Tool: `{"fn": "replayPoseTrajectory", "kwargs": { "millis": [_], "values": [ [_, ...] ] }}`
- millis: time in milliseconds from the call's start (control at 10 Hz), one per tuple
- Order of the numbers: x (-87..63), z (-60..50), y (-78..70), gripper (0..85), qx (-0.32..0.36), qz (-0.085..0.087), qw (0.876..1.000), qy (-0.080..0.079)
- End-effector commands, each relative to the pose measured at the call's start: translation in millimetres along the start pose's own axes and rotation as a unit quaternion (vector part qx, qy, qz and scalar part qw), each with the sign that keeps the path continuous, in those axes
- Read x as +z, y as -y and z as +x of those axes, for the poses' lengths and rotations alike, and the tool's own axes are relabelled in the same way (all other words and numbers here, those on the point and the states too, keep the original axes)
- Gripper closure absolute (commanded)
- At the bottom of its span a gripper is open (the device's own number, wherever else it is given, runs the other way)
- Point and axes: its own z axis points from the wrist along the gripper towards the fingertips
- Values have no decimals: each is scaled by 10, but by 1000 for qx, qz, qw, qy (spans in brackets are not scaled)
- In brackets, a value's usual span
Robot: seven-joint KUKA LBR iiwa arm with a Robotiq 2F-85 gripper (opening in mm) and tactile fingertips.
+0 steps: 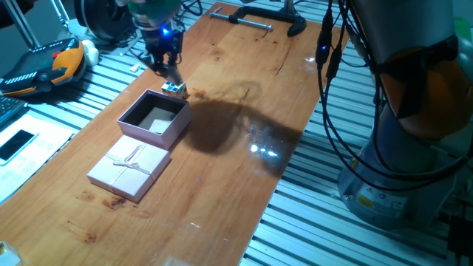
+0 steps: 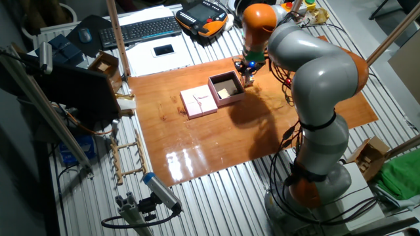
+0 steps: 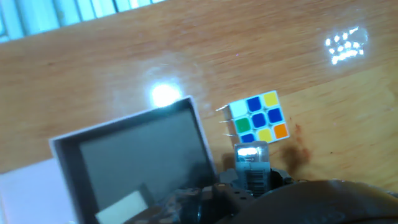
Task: Take everything out of the gift box
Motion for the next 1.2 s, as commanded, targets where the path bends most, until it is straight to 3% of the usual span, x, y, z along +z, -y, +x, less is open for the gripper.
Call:
{"fn": "replayPoseTrajectory", "kwargs": {
  "millis": [0,500,1100],
  "values": [
    [54,9,54,840,-4,-2,1000,-1],
    [333,98,156,840,-30,-7,1000,2],
    [610,256,307,840,-41,-25,999,6]
  ]
}}
